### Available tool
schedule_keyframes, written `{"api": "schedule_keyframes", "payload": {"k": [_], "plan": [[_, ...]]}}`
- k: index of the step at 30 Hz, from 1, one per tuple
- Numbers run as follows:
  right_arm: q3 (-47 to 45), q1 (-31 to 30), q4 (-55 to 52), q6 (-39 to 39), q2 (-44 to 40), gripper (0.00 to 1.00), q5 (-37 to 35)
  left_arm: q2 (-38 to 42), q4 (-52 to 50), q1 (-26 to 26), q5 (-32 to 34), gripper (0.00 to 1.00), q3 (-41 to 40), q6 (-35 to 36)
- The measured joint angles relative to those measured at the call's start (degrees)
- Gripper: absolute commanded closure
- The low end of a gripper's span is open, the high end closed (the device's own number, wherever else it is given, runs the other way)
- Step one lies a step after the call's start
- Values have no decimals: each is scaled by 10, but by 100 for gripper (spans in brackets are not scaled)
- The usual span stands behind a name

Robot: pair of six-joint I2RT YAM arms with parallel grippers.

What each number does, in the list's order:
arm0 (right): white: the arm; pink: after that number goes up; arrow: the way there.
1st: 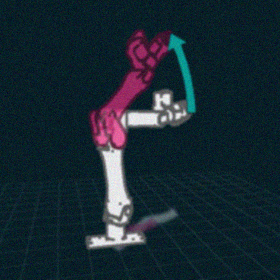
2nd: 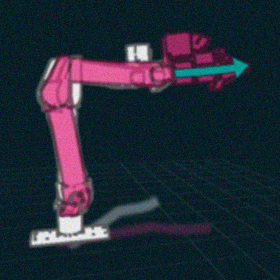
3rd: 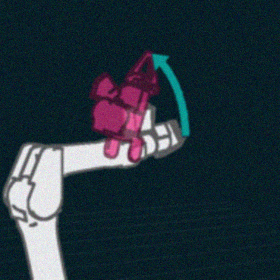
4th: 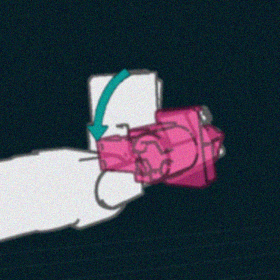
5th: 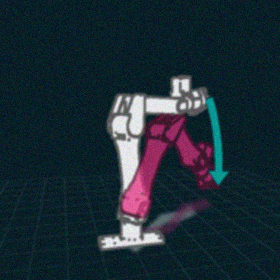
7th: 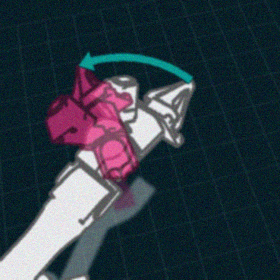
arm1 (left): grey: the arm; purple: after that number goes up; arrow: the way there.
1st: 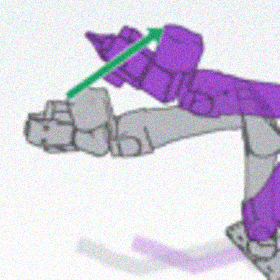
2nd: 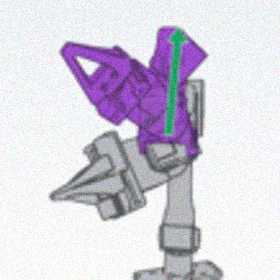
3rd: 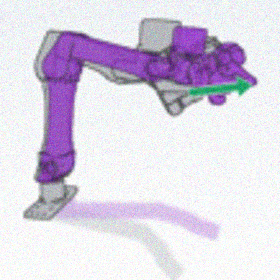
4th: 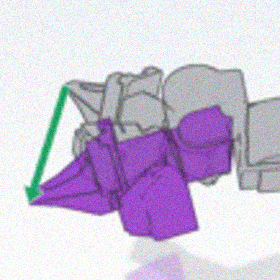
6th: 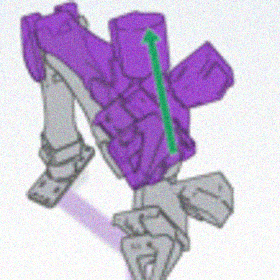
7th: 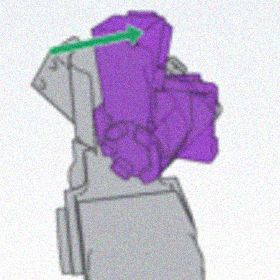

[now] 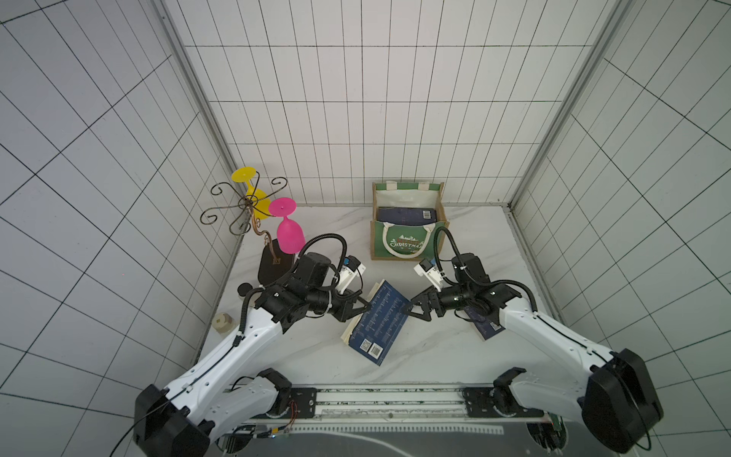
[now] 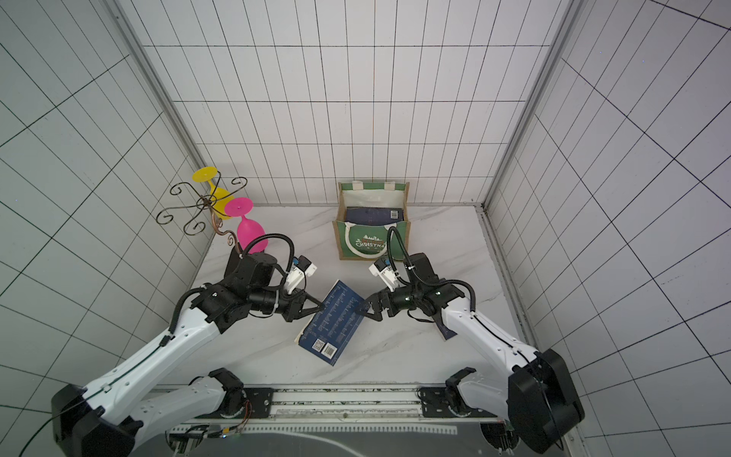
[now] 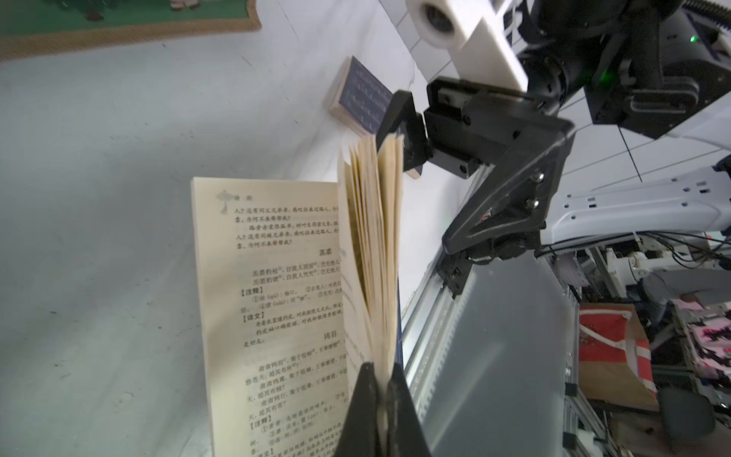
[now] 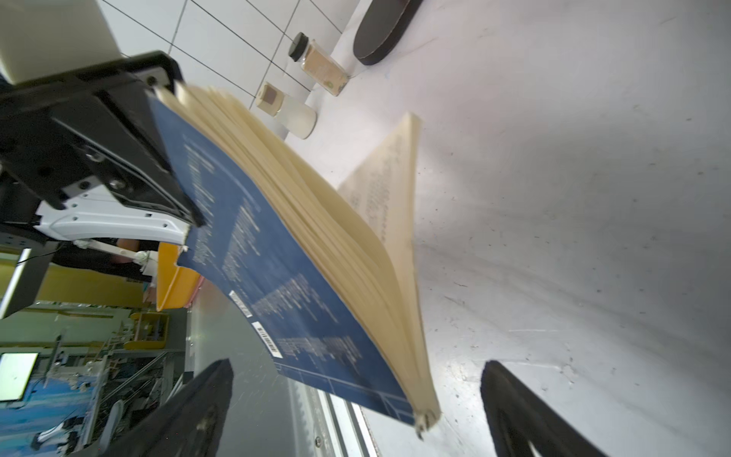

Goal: Put the books into the canvas bag
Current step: Place the book in the canvas bag.

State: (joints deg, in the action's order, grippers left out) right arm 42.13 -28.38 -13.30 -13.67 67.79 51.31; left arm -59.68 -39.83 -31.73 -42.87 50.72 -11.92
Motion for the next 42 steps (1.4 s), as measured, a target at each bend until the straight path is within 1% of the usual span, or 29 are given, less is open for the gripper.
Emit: {"api": "schedule_keyframes", "payload": {"k": [5, 9, 13, 17, 20, 24, 28, 30, 32, 37, 41, 42], "plan": [[0, 0, 27, -20, 5, 4, 51, -4, -25, -7, -26, 100, 0, 33], [0, 0, 38, -31, 15, 4, 67, -4, -24, -9, -34, 100, 0, 41], [0, 0, 22, -29, 22, 2, 43, -1, -24, -9, -32, 100, 0, 44], [0, 0, -27, -18, 22, 2, -15, 3, -23, -9, -26, 100, 1, 44], [0, 0, -61, -8, 22, 2, -46, 3, -19, -9, -22, 100, 1, 45], [0, -6, -70, -5, 24, 3, -41, 3, -11, -9, -21, 100, 1, 45], [0, -24, -53, -12, 40, 10, -6, 3, -5, -9, -22, 100, 1, 47], [3, -31, -36, -21, 46, 16, 16, 3, 2, -9, -22, 100, 1, 47], [12, -35, -24, -29, 50, 26, 36, 2, 10, -9, -23, 100, 0, 47], [49, -36, -14, -37, 60, 61, 64, 2, 31, -8, -25, 100, -7, 46], [67, -36, -18, -30, 70, 99, 80, -1, 39, -8, -25, 100, -11, 46], [73, -36, -26, -26, 71, 100, 78, -5, 40, -8, -22, 93, -11, 46]]}}
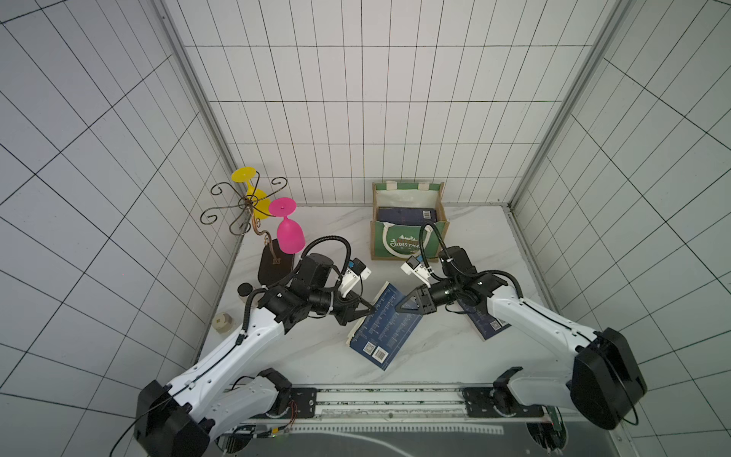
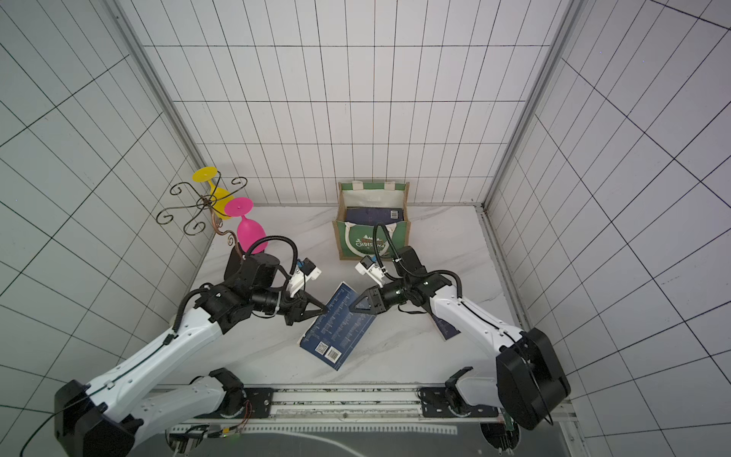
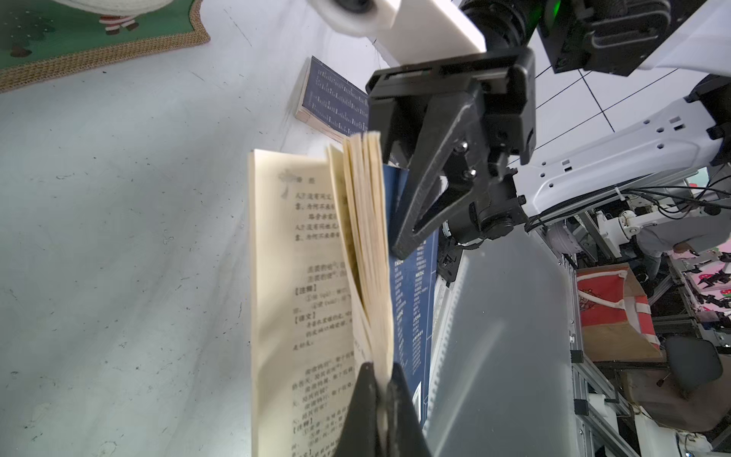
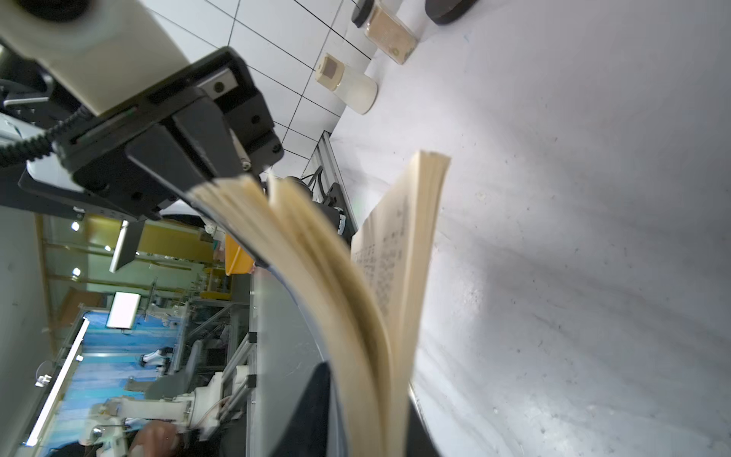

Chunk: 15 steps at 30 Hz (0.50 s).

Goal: Put the books into the canvas bag
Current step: Place the book in the canvas bag.

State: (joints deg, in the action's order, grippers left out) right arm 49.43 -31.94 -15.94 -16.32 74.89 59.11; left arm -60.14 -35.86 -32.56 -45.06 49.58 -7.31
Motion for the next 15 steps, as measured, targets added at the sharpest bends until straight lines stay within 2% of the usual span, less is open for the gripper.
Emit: {"api": "schedule_keyframes", "payload": {"k": [3, 5, 7, 12, 15], "plan": [[14, 0, -17, 5, 1, 100, -6, -5, 3, 5, 12, 52, 0, -2], [36, 3, -32, 8, 1, 100, -16, -5, -3, 17, 22, 36, 3, -5], [68, 9, -45, 10, 1, 100, -26, 5, -4, 47, 47, 25, 3, -14], [176, 63, -55, 5, 2, 100, -59, 103, 37, 113, 102, 16, -33, -45], [258, 107, -43, -17, 12, 100, -74, 166, 64, 125, 139, 12, -59, -57]]}}
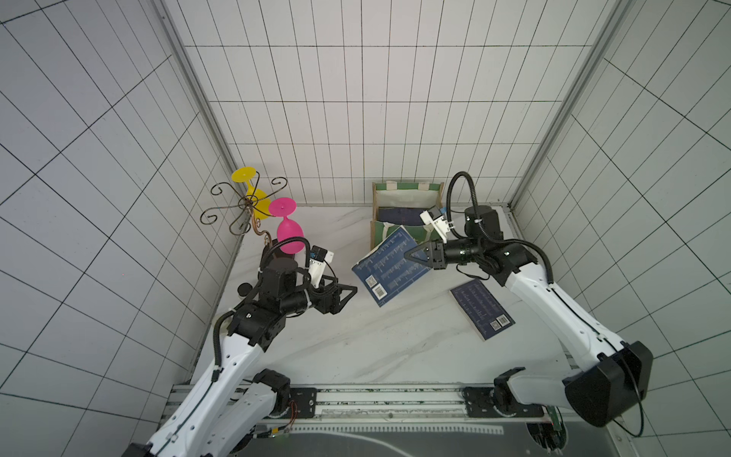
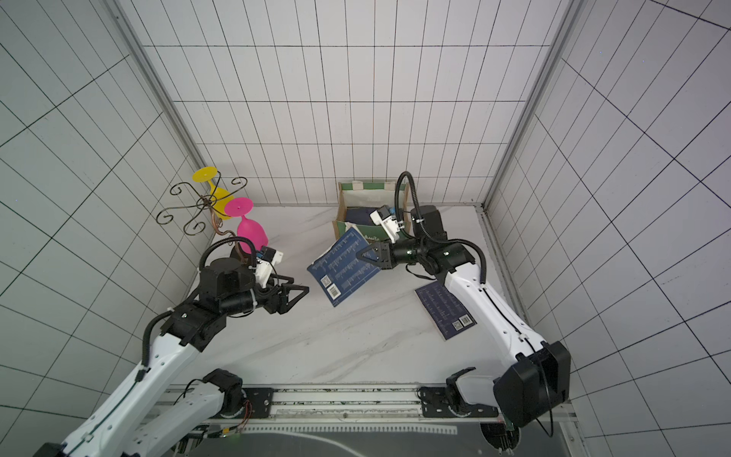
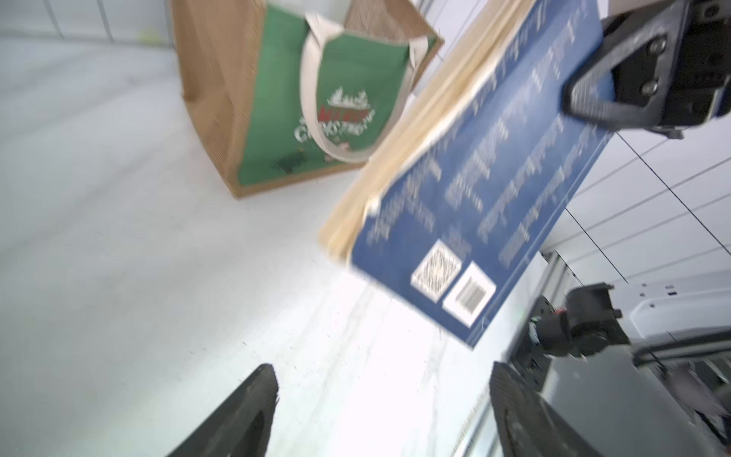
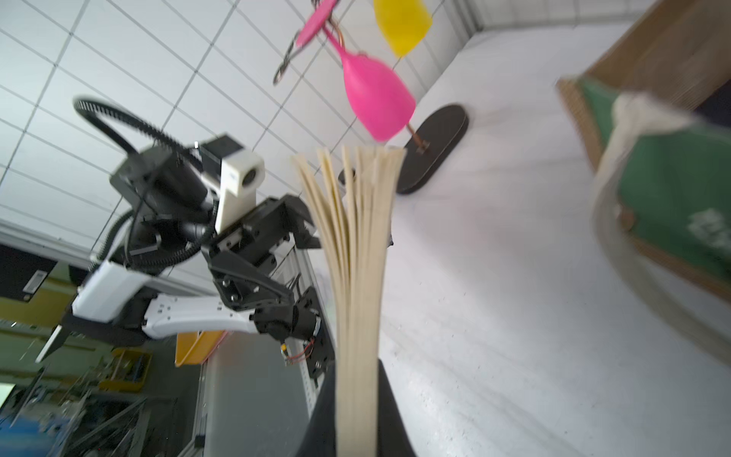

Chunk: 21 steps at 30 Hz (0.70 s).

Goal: Put the books into the canvas bag
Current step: Place the book in the canvas bag.

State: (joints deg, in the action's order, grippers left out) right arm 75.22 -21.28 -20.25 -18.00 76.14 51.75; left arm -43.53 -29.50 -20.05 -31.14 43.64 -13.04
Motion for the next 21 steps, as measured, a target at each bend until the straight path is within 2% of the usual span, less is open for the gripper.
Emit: {"api": "schedule_keyframes", "payload": {"k": [5, 6, 10, 21], "plan": [[112, 67, 64, -63, 47, 100, -29, 38, 17, 0, 36, 11, -12, -6], [130, 80, 81, -77, 61, 100, -35, 38, 20, 0, 39, 7, -13, -7], [172, 117, 140, -140, 123, 100, -60, 35, 25, 0, 44, 6, -19, -9], [198, 134, 131, -179, 268, 100, -160, 57, 30, 0, 53, 4, -29, -14]]}}
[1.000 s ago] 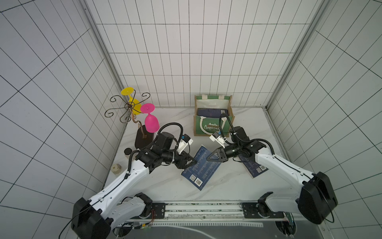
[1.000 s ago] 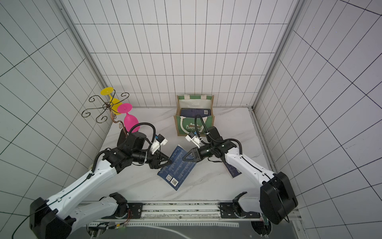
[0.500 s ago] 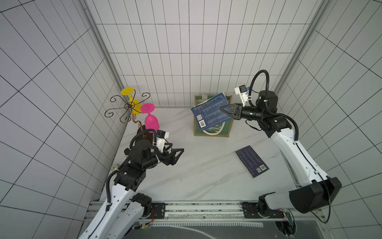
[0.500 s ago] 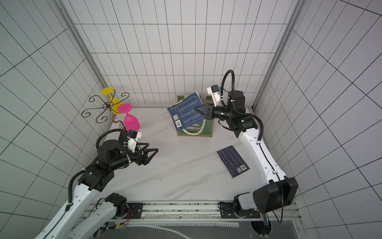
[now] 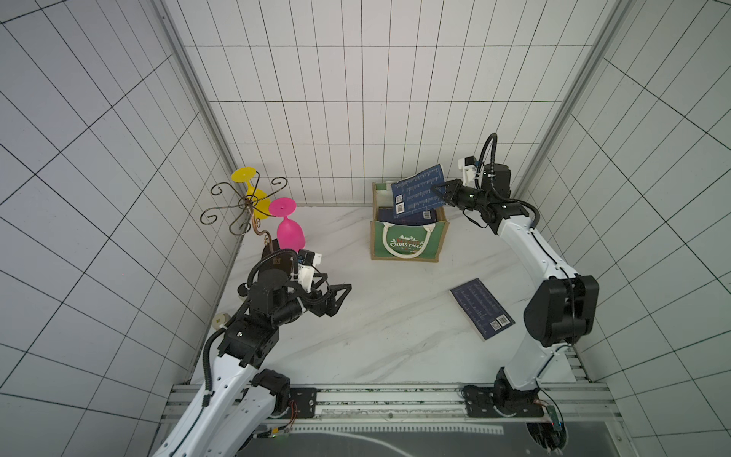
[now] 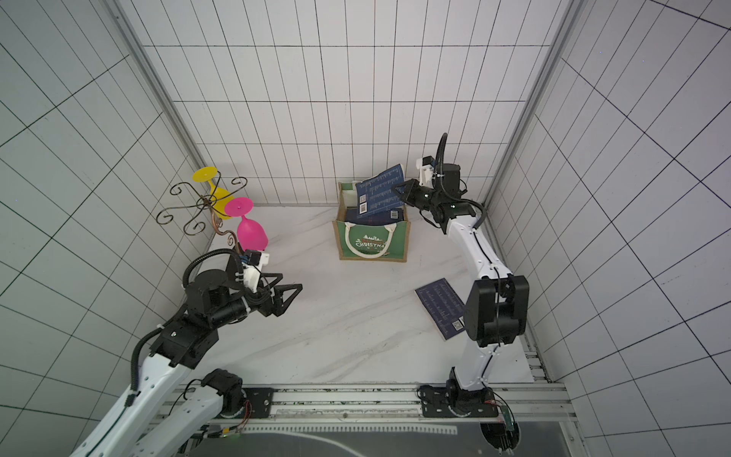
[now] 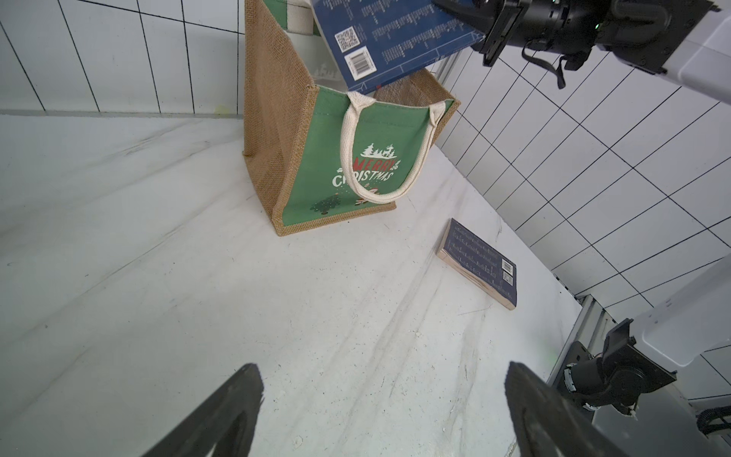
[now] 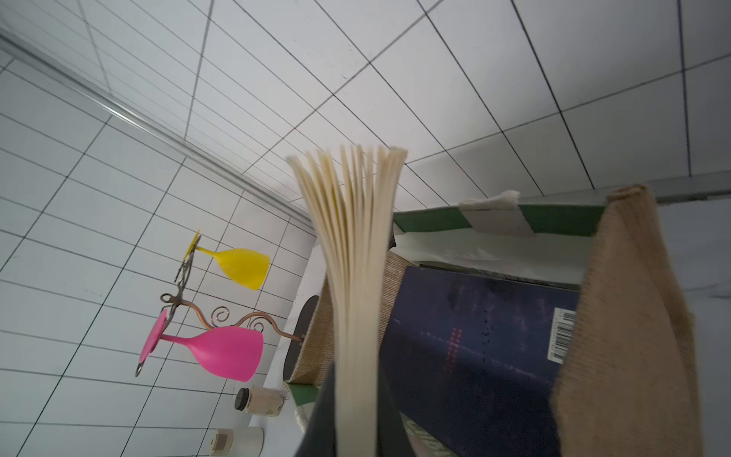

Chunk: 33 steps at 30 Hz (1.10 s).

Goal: Put the books into the canvas bag
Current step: Place the book in the canvas bag.

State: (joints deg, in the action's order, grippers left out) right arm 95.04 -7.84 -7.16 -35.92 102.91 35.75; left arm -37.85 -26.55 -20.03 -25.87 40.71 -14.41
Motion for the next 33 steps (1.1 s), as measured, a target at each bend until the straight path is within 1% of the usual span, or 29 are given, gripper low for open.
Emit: {"api": "schedule_keyframes", "payload": {"k": [5, 11, 12, 15, 18, 21, 24, 31, 33], "plan": [[0, -27, -16, 10, 14, 100, -46, 5, 2, 0, 4, 4, -3, -2], [0, -92, -32, 22, 36, 100, -122, 5, 2, 0, 5, 4, -3, -2], [0, -100, -32, 21, 42, 98, -134, 5, 2, 0, 5, 4, -3, -2], [0, -121, -32, 20, 54, 84, -168, 5, 2, 0, 5, 3, -3, -2], [0, -126, -37, 24, 55, 72, -200, 5, 2, 0, 5, 3, -4, -2], [0, -128, -47, 31, 55, 62, -225, 4, 5, 0, 4, 3, -5, -3], [1, -129, -56, 40, 55, 58, -245, 3, 9, -1, 4, 3, -6, -4], [13, -129, -80, 66, 52, 47, -263, 1, 15, -1, 1, 3, -8, -6], [14, -129, -87, 73, 42, 42, -266, -3, 15, -3, -2, 3, -8, -7]]}}
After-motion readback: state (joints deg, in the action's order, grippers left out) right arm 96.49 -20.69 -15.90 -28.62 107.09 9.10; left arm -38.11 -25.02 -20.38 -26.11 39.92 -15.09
